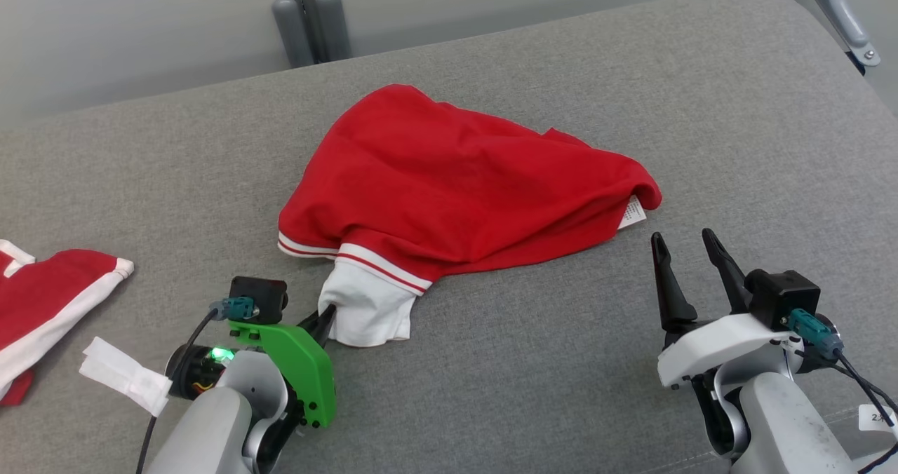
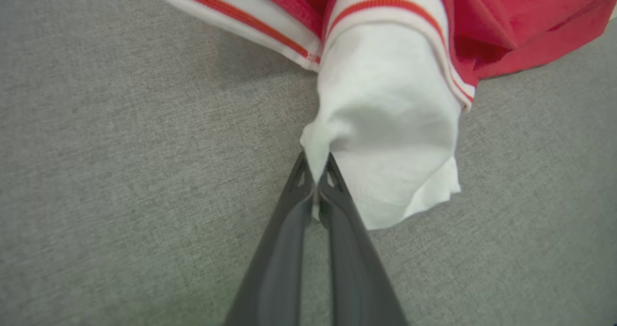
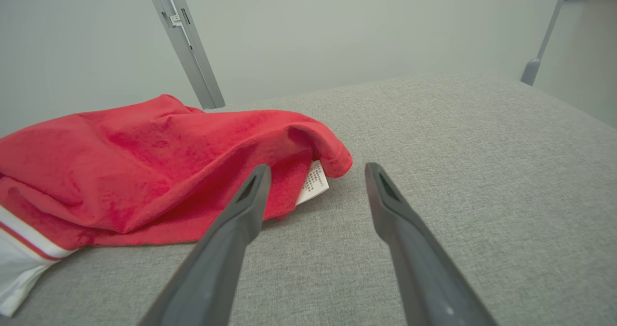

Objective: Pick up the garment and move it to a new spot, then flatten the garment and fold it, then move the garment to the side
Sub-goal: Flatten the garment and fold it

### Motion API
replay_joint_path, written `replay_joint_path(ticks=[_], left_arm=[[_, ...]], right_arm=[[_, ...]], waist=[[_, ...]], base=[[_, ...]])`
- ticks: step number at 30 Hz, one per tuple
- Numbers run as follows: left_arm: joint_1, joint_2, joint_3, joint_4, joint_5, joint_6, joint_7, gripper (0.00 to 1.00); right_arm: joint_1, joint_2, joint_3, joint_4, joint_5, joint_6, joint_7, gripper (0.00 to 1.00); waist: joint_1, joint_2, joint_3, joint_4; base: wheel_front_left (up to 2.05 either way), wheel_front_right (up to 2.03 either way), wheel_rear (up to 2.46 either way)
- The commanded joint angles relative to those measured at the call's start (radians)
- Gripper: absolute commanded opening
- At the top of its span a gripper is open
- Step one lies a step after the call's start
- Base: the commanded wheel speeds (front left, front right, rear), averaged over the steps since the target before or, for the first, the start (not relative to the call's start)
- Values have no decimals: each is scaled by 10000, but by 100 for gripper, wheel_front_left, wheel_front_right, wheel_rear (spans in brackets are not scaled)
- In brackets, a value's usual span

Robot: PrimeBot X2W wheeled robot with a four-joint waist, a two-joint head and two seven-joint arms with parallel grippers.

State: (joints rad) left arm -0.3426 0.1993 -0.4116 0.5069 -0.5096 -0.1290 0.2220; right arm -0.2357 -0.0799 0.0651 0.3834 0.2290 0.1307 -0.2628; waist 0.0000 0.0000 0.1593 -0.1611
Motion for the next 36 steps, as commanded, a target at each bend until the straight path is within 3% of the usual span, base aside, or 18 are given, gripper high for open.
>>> replay_joint_path(ticks=[1, 9, 18, 22, 23, 24, 25, 26, 36], left_arm=[[-43, 113, -11, -68, -55, -20, -76, 0], [457, 508, -112, -1108, 148, 217, -81, 0], [1614, 1480, -302, -3071, 853, 1330, 1071, 0], [2019, 1958, -239, -3281, 1224, 1871, 1584, 0], [2045, 2001, -209, -3273, 1284, 2016, 1552, 4], [2104, 2071, -193, -3213, 1370, 2149, 1526, 32], [2178, 2052, -178, -3159, 1345, 2194, 1488, 89], [2223, 1962, -126, -3113, 1207, 2189, 1389, 100], [2465, 1965, 385, -3303, 1013, 2503, 226, 100]], right_arm=[[16, 5, -27, 57, 22, 1, -29, 100], [151, 42, -21, 235, 39, 1, -30, 100], [198, -85, -88, 575, -10, 1, -31, 100], [69, -106, -64, 722, -28, 1, -30, 100], [34, -104, -52, 751, -28, 1, -30, 100], [0, -99, -27, 778, -23, 1, -30, 100], [-27, -99, -10, 803, -16, 1, -30, 100], [-63, -101, 13, 827, -1, 1, -30, 100], [-62, -186, 23, 858, 90, 1, -30, 100]], waist=[[0, 0, -97, 146], [0, 0, -397, 907], [0, 0, -527, 1637], [0, 0, -497, 1739], [0, 0, -490, 1747], [0, 0, -482, 1746], [0, 0, -472, 1740], [0, 0, -455, 1732], [0, 0, -505, 1598]], base=[[0, 0, 0], [0, 0, 0], [0, 0, 0], [0, 0, 0], [0, 0, 0], [0, 0, 0], [0, 0, 0], [0, 0, 0], [0, 0, 0]])
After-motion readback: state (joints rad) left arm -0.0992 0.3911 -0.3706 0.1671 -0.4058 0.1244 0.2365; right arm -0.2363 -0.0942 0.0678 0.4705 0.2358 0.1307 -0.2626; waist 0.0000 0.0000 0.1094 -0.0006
